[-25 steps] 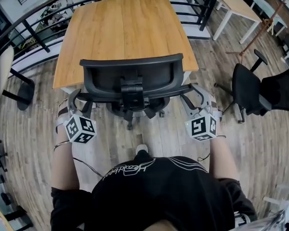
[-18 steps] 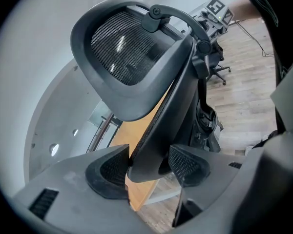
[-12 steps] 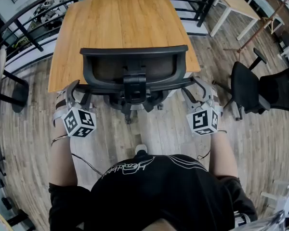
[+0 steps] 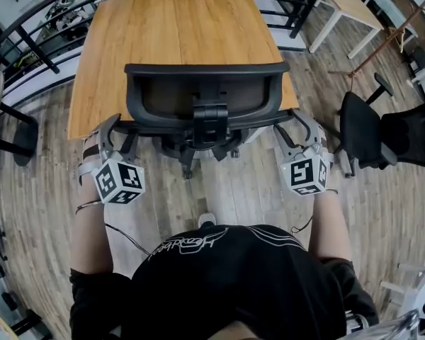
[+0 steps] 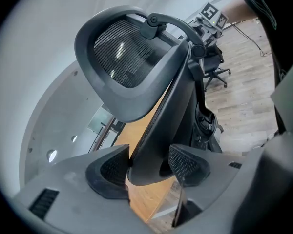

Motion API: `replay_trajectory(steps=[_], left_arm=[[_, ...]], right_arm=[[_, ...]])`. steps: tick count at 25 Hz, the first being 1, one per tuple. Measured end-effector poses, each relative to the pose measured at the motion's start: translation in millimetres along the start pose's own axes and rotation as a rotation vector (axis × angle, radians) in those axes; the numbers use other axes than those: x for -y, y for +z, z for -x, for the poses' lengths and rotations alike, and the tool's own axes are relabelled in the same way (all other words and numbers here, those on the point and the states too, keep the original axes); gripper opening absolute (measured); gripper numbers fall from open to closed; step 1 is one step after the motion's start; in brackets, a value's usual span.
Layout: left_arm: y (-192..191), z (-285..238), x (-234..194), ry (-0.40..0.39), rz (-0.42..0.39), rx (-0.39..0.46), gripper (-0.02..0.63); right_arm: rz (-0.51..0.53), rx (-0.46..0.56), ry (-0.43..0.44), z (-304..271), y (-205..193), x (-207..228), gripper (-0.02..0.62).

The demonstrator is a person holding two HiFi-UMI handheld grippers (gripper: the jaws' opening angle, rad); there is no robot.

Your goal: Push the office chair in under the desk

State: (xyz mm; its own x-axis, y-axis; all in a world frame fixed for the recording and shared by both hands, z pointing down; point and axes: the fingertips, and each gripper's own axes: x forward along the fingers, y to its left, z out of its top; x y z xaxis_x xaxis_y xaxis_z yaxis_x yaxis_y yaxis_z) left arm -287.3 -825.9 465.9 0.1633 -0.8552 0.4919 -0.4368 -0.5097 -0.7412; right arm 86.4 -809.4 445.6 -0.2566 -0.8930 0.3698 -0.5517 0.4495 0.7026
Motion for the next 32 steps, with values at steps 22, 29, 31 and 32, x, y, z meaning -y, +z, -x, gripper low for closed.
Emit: replay_trajectory(steps=[22,29,31,32], left_arm=[[-3,24,-16,-0.014,0.232,0.11,0.261],[15,110,0,-0.066,0.531,0.21,0.261],[29,132,15,-0.078,0.622,0.253,0.259],[37,142,26,-0.088,0.657,0.271,0.259]], right_arm=[[-0.003,-0.058,-0.037,9,1,28,0.252],[-0.325,0.098,0.105,80,34,8,0.252],[-0.396,0.16,0.159,104,45,-3,0.252],[-0.428,0.194,0.186,117,50,-9,0.252]])
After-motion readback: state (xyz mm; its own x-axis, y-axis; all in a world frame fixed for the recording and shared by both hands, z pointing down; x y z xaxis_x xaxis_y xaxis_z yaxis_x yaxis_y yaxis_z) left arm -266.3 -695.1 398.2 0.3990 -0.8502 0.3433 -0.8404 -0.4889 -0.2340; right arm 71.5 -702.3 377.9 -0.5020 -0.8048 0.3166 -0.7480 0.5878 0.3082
